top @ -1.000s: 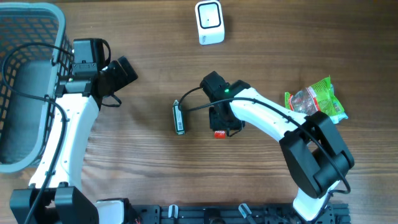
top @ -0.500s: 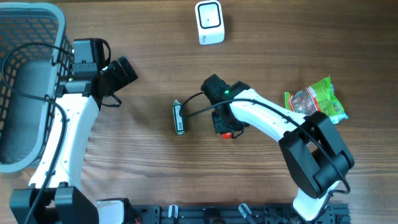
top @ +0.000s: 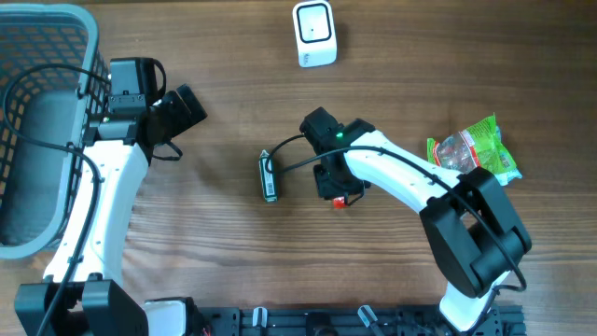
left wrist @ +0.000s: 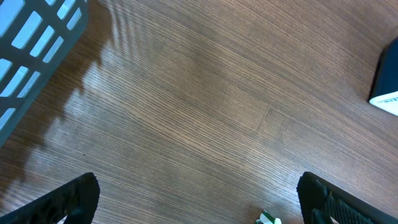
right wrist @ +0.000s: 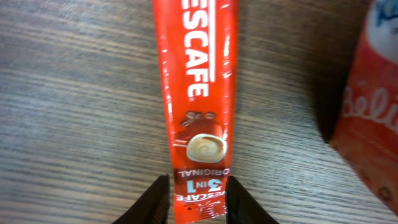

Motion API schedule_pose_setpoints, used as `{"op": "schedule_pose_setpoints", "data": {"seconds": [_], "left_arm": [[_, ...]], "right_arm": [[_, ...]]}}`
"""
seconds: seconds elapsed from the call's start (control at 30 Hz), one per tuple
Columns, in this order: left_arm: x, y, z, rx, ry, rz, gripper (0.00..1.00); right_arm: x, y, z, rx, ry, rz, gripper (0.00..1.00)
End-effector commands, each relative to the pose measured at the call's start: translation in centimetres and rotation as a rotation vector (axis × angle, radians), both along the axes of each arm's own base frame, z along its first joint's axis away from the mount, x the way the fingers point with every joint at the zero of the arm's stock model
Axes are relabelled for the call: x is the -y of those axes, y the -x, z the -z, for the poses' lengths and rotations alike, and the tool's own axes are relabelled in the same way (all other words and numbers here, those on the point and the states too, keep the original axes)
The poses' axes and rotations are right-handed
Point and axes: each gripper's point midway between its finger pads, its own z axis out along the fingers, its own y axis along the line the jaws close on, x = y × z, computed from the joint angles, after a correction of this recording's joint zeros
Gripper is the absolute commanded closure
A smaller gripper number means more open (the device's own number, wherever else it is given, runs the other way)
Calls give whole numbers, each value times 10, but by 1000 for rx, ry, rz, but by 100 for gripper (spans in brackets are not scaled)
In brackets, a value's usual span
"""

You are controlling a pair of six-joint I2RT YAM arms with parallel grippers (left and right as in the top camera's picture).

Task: Scan the item barcode

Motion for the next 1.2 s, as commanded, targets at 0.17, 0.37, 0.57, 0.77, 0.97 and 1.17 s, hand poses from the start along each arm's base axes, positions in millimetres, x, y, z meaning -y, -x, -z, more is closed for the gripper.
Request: {"op": "schedule_pose_setpoints", "data": {"seconds": [0.17, 0.37, 0.57, 0.77, 0.97, 1.17], "left_arm": [[-3, -3, -8, 22, -5, -9, 0], [-3, -3, -8, 22, -5, -9, 0], [-3, -3, -8, 22, -5, -9, 0], [-3, -3, -8, 22, -5, -9, 0], [-3, -3, -8, 22, -5, -9, 0], [-3, -3, -8, 22, -5, -9, 0]], "right_arm": [[-1, -2, -9, -26, -74, 18, 68], [14, 2, 14, 7, -25, 52, 76], [14, 2, 13, 11, -26, 23, 96], [-36, 12, -56, -35, -315, -241, 96], [-69, 22, -137, -172, -1009, -303, 96], [-53, 2, -196, -133, -1388, -279, 96]]}}
